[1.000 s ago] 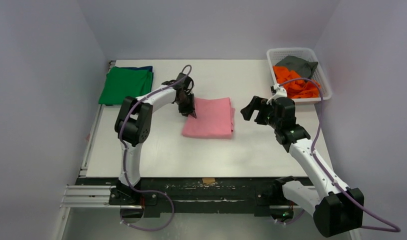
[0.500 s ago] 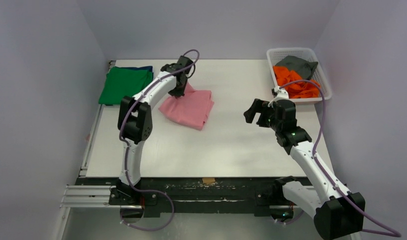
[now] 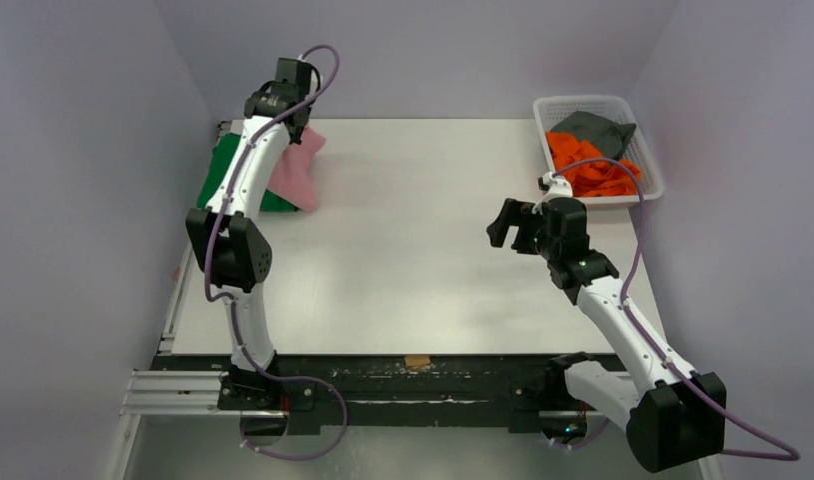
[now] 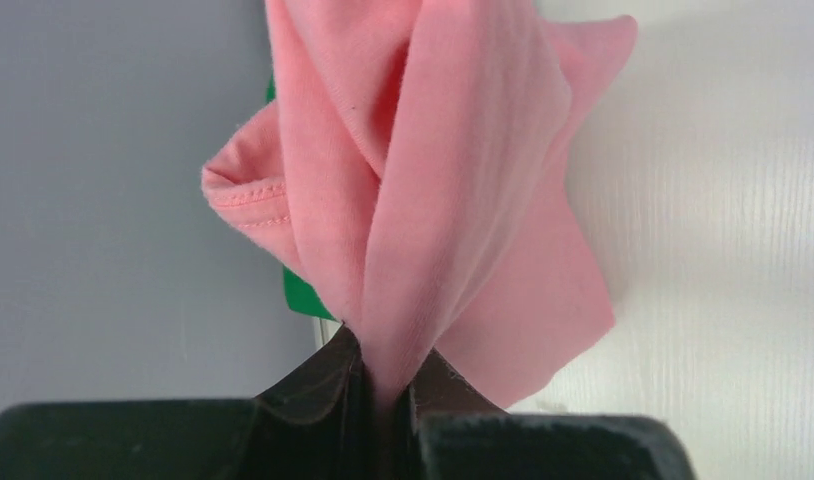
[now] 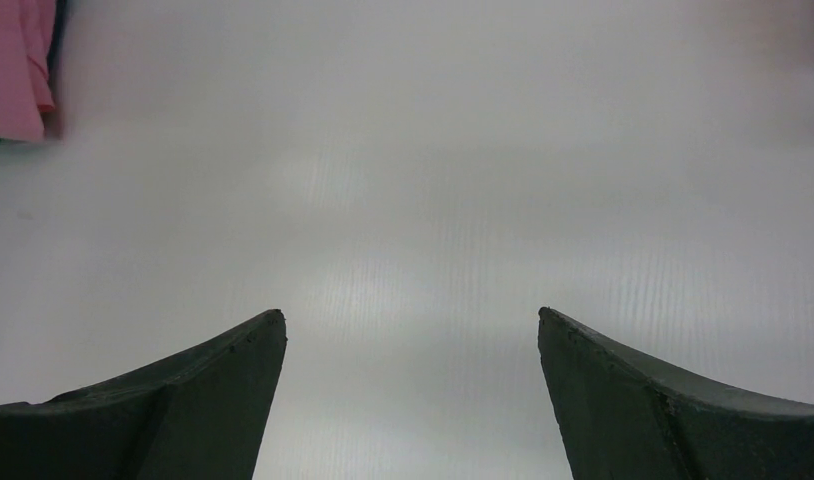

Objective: Fold and stack the t-shirts
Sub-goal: Put the neatly folded tshirt into the corner of the board with the left arm

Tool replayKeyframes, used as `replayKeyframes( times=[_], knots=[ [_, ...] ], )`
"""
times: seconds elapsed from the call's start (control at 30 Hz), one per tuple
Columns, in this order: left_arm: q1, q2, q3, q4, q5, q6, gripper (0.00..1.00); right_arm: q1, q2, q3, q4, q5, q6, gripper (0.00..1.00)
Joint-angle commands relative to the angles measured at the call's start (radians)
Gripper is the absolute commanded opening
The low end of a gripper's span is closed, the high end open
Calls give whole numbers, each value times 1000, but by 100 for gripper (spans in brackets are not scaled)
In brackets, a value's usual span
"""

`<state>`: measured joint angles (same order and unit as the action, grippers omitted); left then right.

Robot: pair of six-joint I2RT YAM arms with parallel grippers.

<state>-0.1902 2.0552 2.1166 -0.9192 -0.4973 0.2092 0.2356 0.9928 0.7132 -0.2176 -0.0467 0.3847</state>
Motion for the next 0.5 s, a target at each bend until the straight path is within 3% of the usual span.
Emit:
replayKeyframes(
  times=[0.0,0.27,0.47],
  knots=[
    [60,-116,123,-36,94,80,0,2,14,14,14,-22,-34,96],
    [134,-99,189,-82,223,75,0,2,7,14,5,-18,-35,96],
    [181,30,198,-61,242,65,0,2,53,27,6,-9,-30,97]
  ],
)
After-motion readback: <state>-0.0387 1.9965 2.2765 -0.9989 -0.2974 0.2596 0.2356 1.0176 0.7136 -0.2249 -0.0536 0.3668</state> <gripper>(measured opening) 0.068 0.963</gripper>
